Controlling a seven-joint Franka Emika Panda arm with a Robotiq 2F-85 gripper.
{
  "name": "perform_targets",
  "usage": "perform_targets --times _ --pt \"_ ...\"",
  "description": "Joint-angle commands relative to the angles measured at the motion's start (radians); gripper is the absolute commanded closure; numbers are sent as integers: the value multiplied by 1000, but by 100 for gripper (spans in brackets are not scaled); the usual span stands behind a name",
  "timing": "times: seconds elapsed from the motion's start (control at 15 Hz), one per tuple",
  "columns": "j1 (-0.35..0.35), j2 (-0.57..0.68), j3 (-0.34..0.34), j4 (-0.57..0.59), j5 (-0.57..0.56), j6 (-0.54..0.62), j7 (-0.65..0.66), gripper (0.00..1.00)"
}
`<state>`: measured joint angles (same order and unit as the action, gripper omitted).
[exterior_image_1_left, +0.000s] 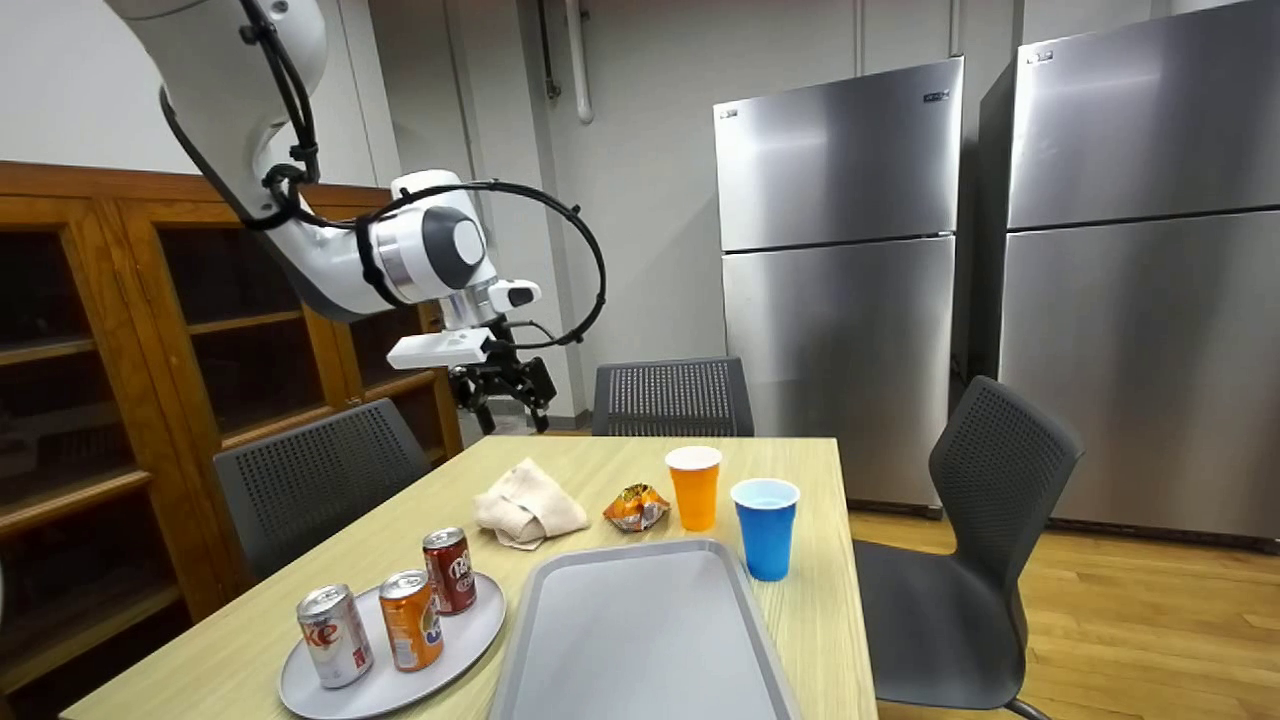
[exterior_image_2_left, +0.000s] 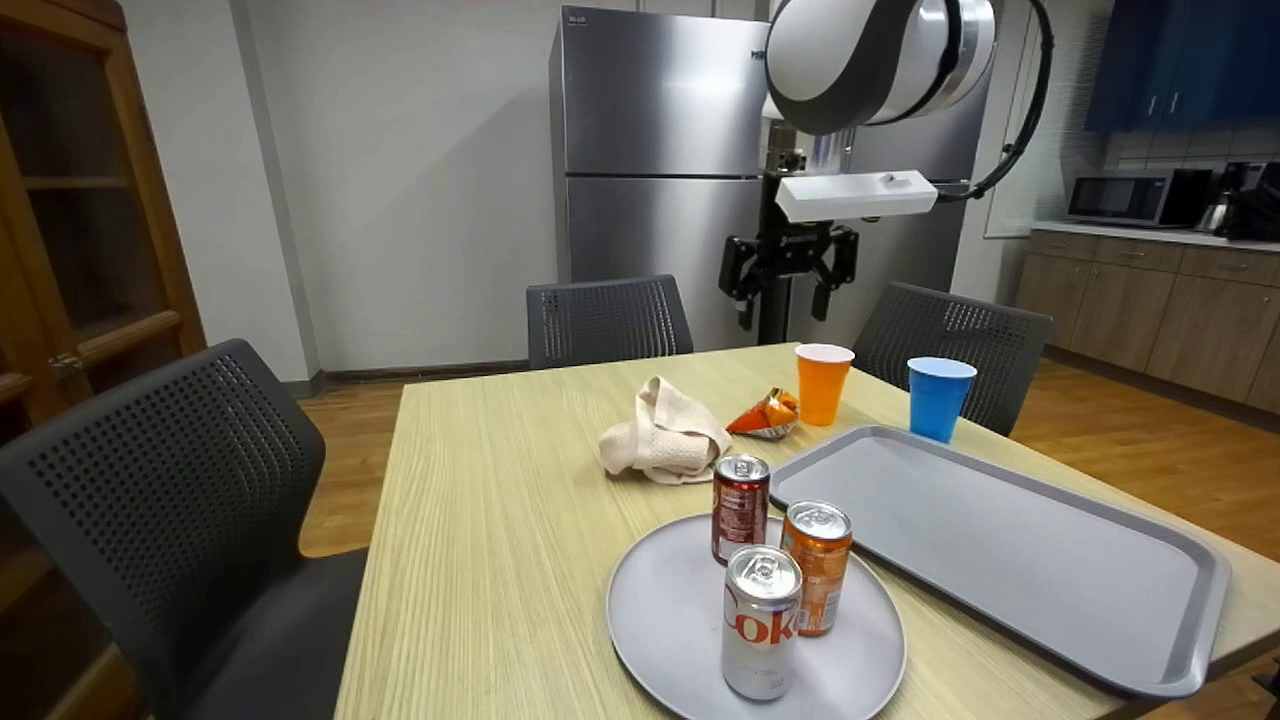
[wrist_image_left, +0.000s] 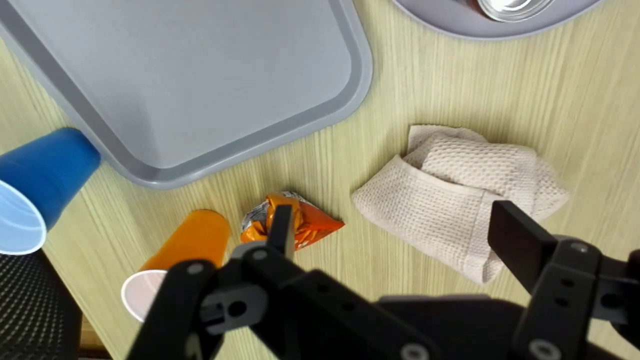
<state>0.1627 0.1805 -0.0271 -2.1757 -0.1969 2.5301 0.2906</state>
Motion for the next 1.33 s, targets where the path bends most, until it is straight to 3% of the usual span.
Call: perform_targets --times 0.0,0.2,0.53,1.27 --pt "12 -61 33 -66 -27 5 51 0" --pt "14 -88 61 -96 -12 -7 21 0" --pt "38 -114 103 -136 -28 -2 82 0" --pt "128 -95 167 -161 -146 -42 396 0"
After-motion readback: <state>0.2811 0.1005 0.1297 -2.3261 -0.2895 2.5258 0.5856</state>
